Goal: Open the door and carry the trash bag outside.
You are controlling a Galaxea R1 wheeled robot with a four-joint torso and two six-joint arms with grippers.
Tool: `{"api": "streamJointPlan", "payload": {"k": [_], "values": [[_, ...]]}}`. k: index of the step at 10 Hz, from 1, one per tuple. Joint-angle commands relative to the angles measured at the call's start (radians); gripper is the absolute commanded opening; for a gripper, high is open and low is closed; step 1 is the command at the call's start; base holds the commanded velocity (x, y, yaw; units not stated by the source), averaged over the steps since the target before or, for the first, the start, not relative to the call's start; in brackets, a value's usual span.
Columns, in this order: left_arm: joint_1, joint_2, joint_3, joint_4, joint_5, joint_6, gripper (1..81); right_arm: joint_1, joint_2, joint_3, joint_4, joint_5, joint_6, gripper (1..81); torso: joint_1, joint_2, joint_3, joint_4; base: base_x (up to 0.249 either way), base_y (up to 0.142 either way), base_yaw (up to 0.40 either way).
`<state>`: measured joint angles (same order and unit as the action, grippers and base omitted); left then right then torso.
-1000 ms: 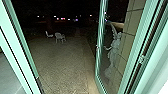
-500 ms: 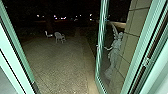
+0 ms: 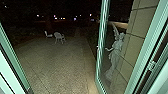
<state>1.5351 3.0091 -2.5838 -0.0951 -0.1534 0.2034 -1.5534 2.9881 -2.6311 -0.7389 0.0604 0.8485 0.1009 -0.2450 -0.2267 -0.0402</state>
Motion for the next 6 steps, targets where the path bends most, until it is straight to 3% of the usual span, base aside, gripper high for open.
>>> {"api": "streamJointPlan", "payload": {"k": [1, 6], "values": [[-0.034, 0.008, 0.016, 0.008, 0.054, -0.002, 1.0, 0.032, 0.001, 0.004, -0.011, -0.037, -0.002, 81.1, 0.0, 0.0, 0.0, 0.0, 0.097, 0.0, 0.0], [-0.034, 0.01, 0.016, 0.008, 0.052, -0.002, 1.0, 0.031, 0.002, 0.004, -0.013, -0.037, -0.002, 81.1, 0.001, 0.0, 0.0, 0.0, 0.098, 0.0, 0.0]]}}
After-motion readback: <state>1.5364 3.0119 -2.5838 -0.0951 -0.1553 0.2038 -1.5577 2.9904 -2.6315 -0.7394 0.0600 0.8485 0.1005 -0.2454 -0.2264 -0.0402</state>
